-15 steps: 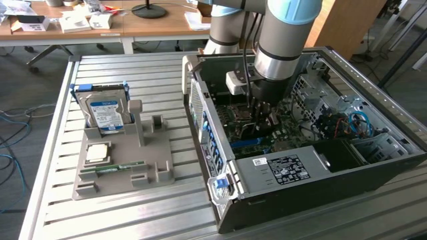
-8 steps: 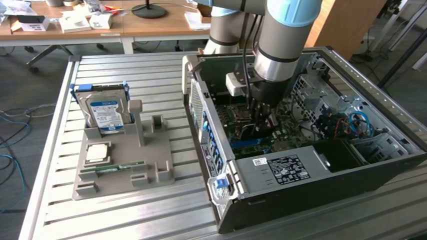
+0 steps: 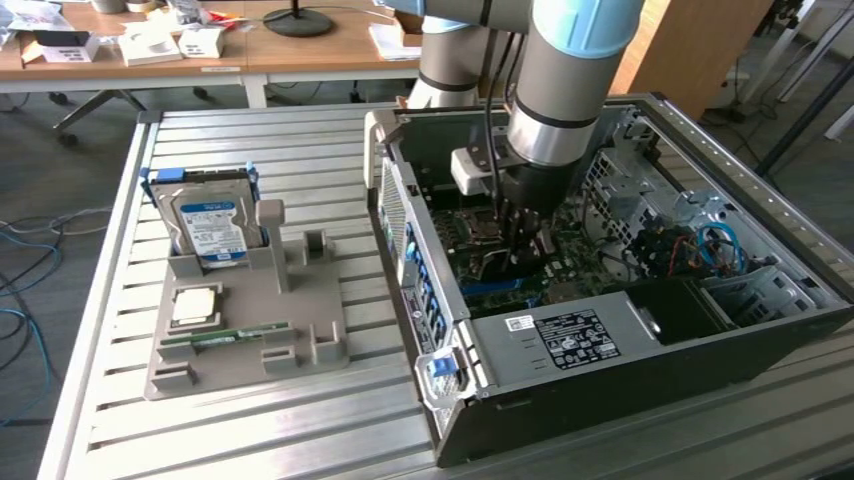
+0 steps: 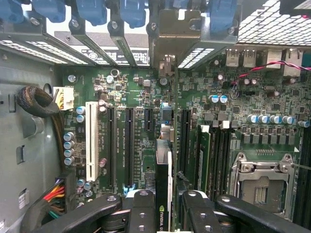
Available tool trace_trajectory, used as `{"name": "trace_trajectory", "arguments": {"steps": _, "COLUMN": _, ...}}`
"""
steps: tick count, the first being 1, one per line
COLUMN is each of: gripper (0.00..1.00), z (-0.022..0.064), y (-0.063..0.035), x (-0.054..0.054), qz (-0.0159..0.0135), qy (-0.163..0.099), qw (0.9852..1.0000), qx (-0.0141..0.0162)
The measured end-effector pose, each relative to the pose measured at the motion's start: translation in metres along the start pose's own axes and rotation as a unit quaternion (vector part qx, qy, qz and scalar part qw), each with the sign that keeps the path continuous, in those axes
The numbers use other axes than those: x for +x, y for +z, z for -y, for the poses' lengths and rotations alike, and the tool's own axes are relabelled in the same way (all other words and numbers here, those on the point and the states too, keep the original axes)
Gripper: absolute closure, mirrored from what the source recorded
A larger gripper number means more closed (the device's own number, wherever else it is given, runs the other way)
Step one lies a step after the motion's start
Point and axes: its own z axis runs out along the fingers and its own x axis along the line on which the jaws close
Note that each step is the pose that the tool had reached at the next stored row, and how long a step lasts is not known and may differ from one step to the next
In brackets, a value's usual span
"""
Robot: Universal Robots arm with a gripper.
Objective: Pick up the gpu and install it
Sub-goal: 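Insert the gpu into the slot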
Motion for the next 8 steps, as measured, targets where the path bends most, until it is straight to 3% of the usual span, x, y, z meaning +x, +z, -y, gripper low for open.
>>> {"name": "trace_trajectory", "arguments": {"steps": 8, "gripper": 0.74, "z": -0.0001, "y": 0.0000, "x": 0.0006, "qz": -0.0002, "qy": 0.000, "qw": 1.0000, "qx": -0.0001}}
